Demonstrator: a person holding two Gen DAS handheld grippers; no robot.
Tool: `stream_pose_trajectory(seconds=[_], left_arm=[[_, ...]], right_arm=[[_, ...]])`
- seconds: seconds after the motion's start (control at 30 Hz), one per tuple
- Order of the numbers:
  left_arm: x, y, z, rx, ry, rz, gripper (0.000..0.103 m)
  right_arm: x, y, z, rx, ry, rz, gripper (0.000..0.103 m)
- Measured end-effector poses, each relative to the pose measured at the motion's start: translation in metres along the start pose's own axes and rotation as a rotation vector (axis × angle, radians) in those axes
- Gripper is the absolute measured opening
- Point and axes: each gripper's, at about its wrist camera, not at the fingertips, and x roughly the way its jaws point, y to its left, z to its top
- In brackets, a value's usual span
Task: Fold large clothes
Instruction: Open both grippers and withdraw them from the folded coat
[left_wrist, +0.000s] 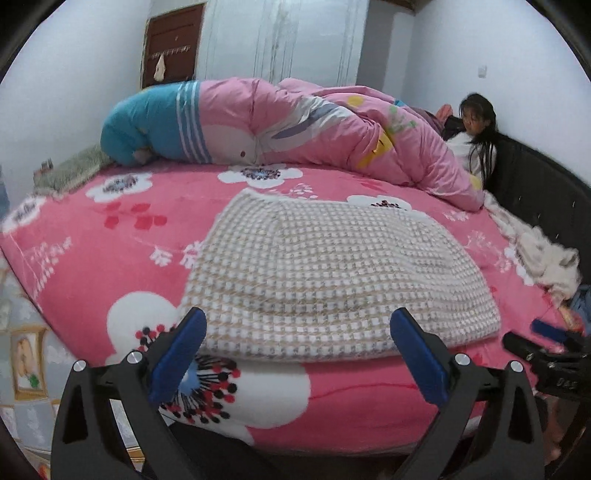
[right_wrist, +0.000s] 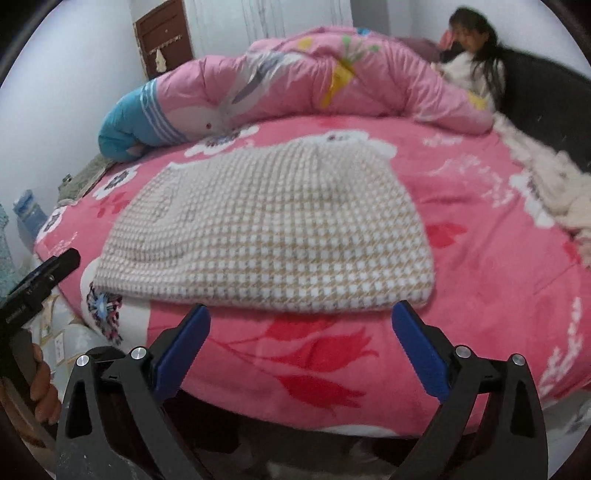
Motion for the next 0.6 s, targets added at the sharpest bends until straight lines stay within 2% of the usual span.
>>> stream_pose_trajectory(seconds=[0.1,0.17,0.33,0.43,0.6], left_arm=[[0.001,-0.021,0.000,0.071,-0.001,0.094,0.098],[0.003,-0.028,-0.002,0.098,-0.002,0.111,0.098],[0.012,-0.038,-0.010,0.067,0.064,0.125,0.098],[0.019,-0.039,-0.015,0.044,0.132,0.099,0.098],[0.030,-0.040,-0.022,0.025,0.198,0.097,0.098]], right_arm=[[-0.007,0.003,-0.001,-0.032,-0.050,-0.071,0.095],[-0.009,0.004,-0.004,-0.038,-0.072,-0.100,0.095],[0.004,0.003,-0.006,-0.050,-0.013,-0.147,0.095],[0.012,-0.001,-0.006,-0.021,0.023,-0.134,0.095],[0.020,-0.001,-0.007,-0.008,0.058,-0.119,0.095]])
